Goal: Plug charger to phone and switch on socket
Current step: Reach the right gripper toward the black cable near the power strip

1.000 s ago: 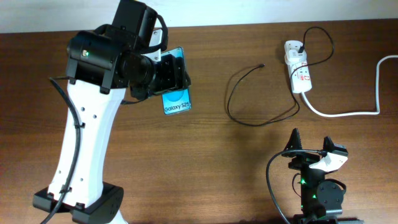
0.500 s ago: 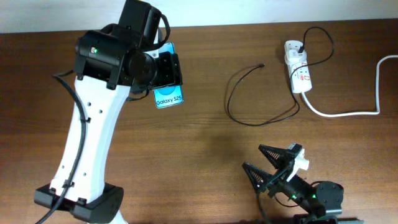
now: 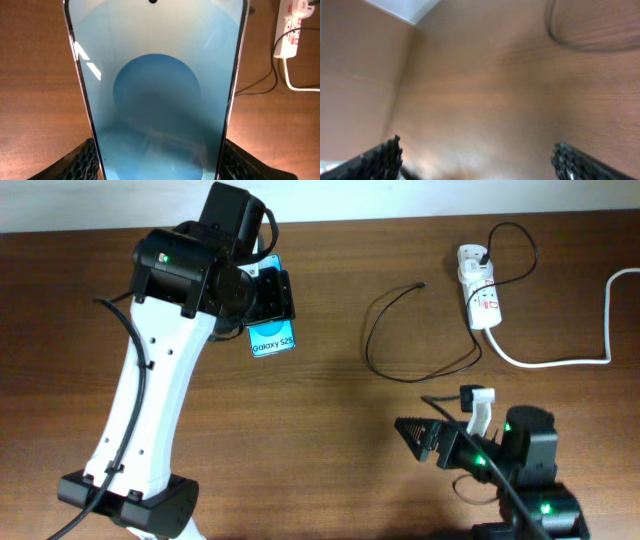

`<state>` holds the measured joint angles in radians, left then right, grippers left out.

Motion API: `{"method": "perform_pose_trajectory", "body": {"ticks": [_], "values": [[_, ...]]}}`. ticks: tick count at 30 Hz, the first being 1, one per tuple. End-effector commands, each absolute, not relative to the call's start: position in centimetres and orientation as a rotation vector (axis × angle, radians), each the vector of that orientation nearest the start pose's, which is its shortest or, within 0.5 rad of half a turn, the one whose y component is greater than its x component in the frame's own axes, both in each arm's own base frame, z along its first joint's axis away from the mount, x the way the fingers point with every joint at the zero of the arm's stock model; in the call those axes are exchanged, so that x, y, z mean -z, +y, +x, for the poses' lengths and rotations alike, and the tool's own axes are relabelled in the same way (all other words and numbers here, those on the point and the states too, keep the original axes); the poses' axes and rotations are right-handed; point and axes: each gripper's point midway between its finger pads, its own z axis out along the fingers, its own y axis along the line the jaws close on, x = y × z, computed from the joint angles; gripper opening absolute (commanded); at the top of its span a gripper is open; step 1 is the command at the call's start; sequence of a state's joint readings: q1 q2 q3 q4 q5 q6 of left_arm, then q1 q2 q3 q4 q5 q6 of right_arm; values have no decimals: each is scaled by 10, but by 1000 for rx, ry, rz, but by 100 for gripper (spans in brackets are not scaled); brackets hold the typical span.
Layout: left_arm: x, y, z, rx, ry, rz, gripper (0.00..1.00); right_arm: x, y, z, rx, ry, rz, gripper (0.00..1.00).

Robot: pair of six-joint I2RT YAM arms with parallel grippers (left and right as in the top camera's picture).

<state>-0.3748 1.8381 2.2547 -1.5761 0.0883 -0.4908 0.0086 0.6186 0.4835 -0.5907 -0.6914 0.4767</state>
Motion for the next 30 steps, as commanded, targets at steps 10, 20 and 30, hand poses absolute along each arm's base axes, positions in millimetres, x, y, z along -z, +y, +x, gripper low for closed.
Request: {"method": "perform_pose_trajectory", "body": {"ticks": [10, 20, 30], "values": [[-303, -153, 352, 351, 2768, -143, 17, -101, 119, 277, -1148, 2620, 336, 98], [-302, -152, 352, 349, 2772, -144, 17, -112, 62, 355, -816, 2308, 808, 98], [-301, -151, 350, 344, 2781, -145, 18, -133, 39, 372, -743, 2178, 1075, 98]]}}
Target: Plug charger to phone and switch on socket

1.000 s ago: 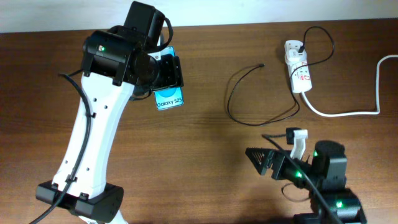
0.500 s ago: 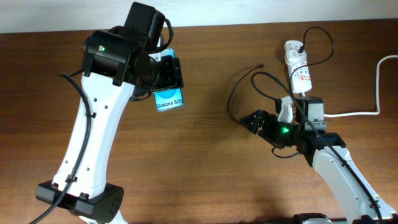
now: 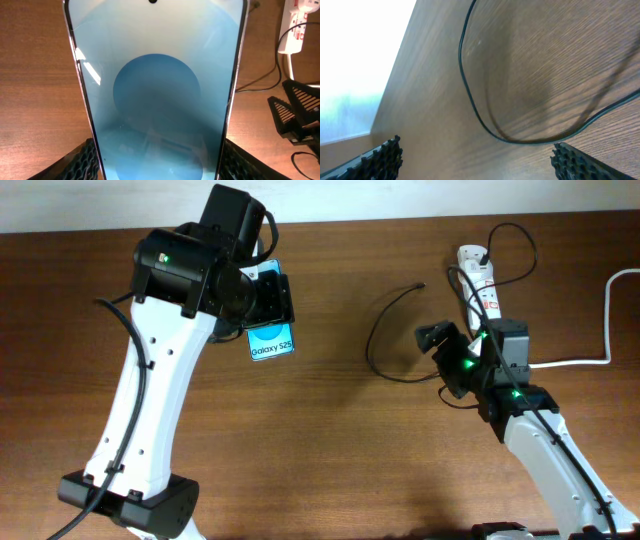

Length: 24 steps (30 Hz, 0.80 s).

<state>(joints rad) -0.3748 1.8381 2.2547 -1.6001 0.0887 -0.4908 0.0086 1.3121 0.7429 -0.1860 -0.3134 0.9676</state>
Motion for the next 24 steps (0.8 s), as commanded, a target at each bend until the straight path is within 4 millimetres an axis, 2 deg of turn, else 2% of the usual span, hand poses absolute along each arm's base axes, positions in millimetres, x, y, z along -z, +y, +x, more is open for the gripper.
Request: {"method": "perform_pose_trajectory", "body": {"ticks": [1, 3, 5, 7, 9, 10, 11, 14, 16, 19, 21, 24], "values": [[-301, -151, 349, 344, 2783, -145, 18, -138, 32, 372, -689, 2177, 1100, 98], [-301, -151, 349, 344, 2783, -145, 18, -161, 16, 374, -559, 2176, 1136, 98], [-301, -151, 349, 343, 2786, -146, 18, -175, 10, 378, -480, 2224, 1117, 98], [-301, -151, 348, 342, 2786, -145, 18, -175, 8, 388, -412, 2302, 1089, 98], [-301, -151, 348, 342, 2786, -145, 18, -159, 9, 405, -390, 2356, 1106, 98], [-301, -151, 348, 342, 2787, -145, 18, -146, 12, 415, -404, 2377, 1110, 98], [-301, -151, 348, 342, 2786, -145, 18, -126, 22, 432, -478, 2398, 1100, 98], [-300, -150, 347, 338, 2794, -146, 18, -93, 28, 445, -539, 2394, 1240, 99], [-300, -150, 347, 338, 2794, -146, 18, -99, 28, 454, -556, 2356, 1220, 98], [-300, -152, 346, 354, 2798, -156, 18, -92, 27, 442, -523, 2402, 1249, 98], [-300, -155, 344, 379, 2808, -160, 18, -93, 28, 443, -528, 2401, 1243, 99], [-301, -163, 340, 463, 2822, -243, 20, -97, 49, 436, -652, 2505, 1081, 98]]}}
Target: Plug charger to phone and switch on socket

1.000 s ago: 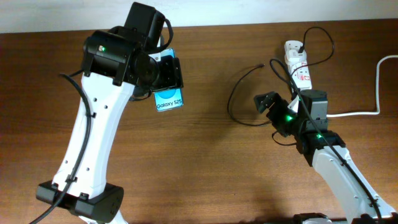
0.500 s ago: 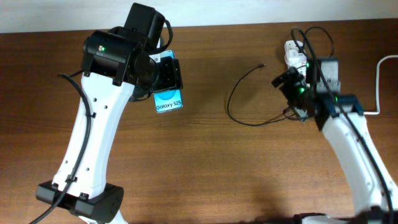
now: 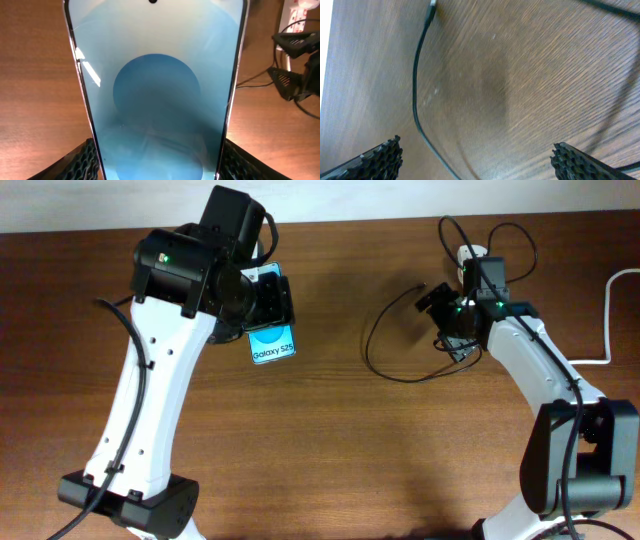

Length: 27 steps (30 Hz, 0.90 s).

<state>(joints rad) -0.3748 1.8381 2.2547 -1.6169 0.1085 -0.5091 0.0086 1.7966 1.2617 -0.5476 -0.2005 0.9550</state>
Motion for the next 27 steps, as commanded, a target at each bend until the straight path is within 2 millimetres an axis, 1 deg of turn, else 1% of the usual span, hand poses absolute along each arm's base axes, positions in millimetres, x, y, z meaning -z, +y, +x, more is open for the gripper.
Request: {"method": "perform_pose_trajectory", "body": {"ticks": [1, 2, 3, 5, 6, 7, 10, 11, 12, 13, 14, 15, 16, 17, 18, 20, 21, 22, 23, 25, 27], "values": [[-303, -169, 338, 522, 2828, -293, 20, -105, 50, 429, -652, 2522, 1048, 98], [-304, -174, 336, 571, 2836, -348, 19, -116, 50, 423, -641, 2532, 986, 98], [-306, -181, 334, 645, 2843, -404, 20, -130, 50, 412, -625, 2549, 920, 98], [-312, -194, 332, 768, 2844, -452, 20, -159, 50, 386, -603, 2566, 838, 98], [-314, -197, 332, 800, 2841, -486, 20, -171, 49, 374, -591, 2568, 799, 98], [-317, -202, 332, 850, 2836, -481, 20, -184, 45, 358, -557, 2565, 798, 98], [-327, -216, 333, 987, 2819, -499, 20, -219, 44, 318, -551, 2540, 740, 98], [-327, -217, 333, 999, 2819, -518, 20, -233, 45, 301, -559, 2526, 702, 98], [-327, -217, 333, 1002, 2818, -540, 20, -242, 46, 285, -566, 2519, 696, 98], [-327, -217, 333, 1006, 2817, -580, 20, -254, 50, 268, -595, 2509, 651, 98], [-327, -217, 333, 1011, 2816, -621, 20, -263, 56, 259, -637, 2493, 596, 98], [-329, -218, 336, 1019, 2803, -615, 19, -272, 61, 252, -672, 2469, 543, 98], [-329, -218, 336, 1029, 2799, -671, 20, -285, 63, 242, -689, 2422, 504, 98], [-330, -219, 336, 1046, 2800, -711, 21, -293, 63, 235, -686, 2388, 467, 99], [-331, -221, 335, 1067, 2801, -719, 21, -297, 62, 228, -682, 2375, 448, 98], [-334, -225, 332, 1108, 2809, -746, 20, -295, 65, 216, -698, 2399, 452, 98], [-335, -227, 331, 1127, 2813, -744, 20, -294, 74, 210, -751, 2420, 394, 98], [-335, -227, 331, 1127, 2813, -749, 21, -303, 89, 208, -821, 2397, 186, 98], [-335, -227, 330, 1130, 2816, -749, 21, -318, 102, 211, -875, 2317, -4, 98], [-335, -227, 330, 1128, 2818, -749, 20, -334, 109, 219, -903, 2231, -79, 98], [-335, -227, 330, 1127, 2817, -750, 20, -341, 112, 224, -922, 2182, -115, 98]]}}
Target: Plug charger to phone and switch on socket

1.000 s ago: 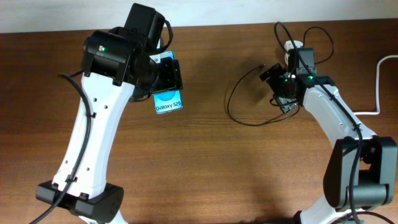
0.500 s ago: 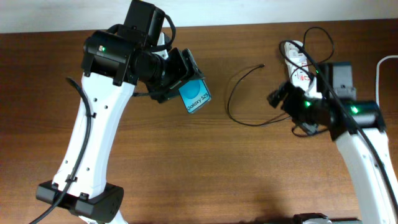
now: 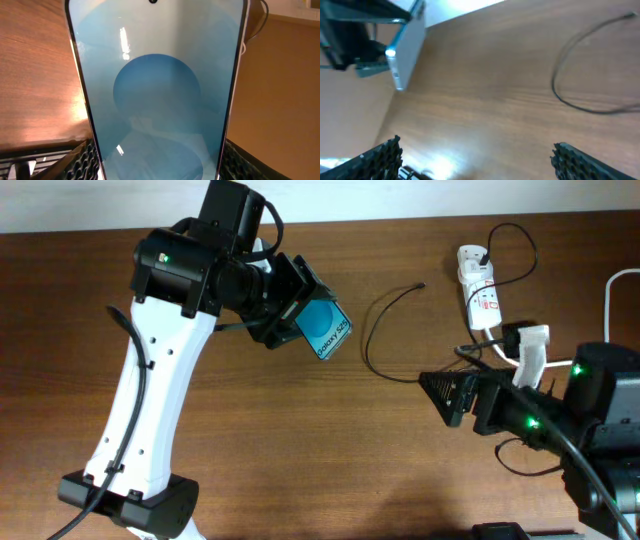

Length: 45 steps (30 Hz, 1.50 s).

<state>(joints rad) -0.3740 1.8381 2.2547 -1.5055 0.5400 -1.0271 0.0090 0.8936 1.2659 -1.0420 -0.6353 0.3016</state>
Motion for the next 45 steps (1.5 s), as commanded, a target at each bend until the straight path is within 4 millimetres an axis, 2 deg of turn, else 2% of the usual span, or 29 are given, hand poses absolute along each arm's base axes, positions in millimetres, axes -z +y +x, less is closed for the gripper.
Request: {"method": "perform_pose_trajectory", "body": {"ticks": [1, 6, 10, 12, 15, 18, 22, 24, 26, 27, 28, 30, 33, 37, 40, 42, 43, 45], "values": [[-334, -226, 330, 1123, 2816, -751, 20, -344, 116, 226, -951, 2154, -145, 98], [-335, -227, 331, 1126, 2812, -748, 21, -354, 128, 235, -1017, 2097, -217, 99], [-335, -227, 331, 1128, 2810, -746, 21, -354, 167, 242, -1090, 2072, -395, 98], [-335, -227, 331, 1128, 2810, -746, 20, -343, 181, 260, -1020, 2094, -410, 98], [-335, -227, 332, 1129, 2809, -746, 20, -334, 206, 282, -1036, 2127, -338, 100], [-339, -229, 337, 1154, 2778, -779, 20, -328, 225, 303, -997, 2134, -220, 92], [-342, -230, 344, 1176, 2739, -852, 20, -340, 233, 312, -924, 2063, -163, 90], [-344, -231, 346, 1186, 2728, -874, 19, -341, 231, 318, -875, 2046, -132, 80], [-344, -231, 347, 1189, 2724, -877, 19, -337, 235, 325, -906, 2055, -83, 76], [-345, -232, 347, 1192, 2721, -874, 19, -336, 238, 330, -920, 2055, -63, 72], [-345, -232, 348, 1195, 2715, -895, 20, -329, 246, 337, -941, 2063, -62, 64], [-345, -231, 351, 1184, 2703, -905, 20, -324, 251, 341, -956, 2071, -66, 59], [-346, -231, 353, 1187, 2692, -917, 22, -331, 255, 343, -983, 2040, -63, 36], [-346, -231, 354, 1190, 2684, -910, 22, -331, 255, 343, -983, 2040, -63, 4], [-346, -231, 354, 1188, 2687, -912, 24, -333, 257, 340, -998, 2038, -75, 4], [-346, -231, 354, 1187, 2687, -911, 32, -341, 252, 339, -994, 2016, -68, 4], [-346, -231, 353, 1185, 2689, -912, 42, -343, 248, 340, -971, 2009, -49, 5], [-346, -231, 354, 1186, 2686, -900, 58, -330, 237, 341, -899, 2056, -3, 4]]}}
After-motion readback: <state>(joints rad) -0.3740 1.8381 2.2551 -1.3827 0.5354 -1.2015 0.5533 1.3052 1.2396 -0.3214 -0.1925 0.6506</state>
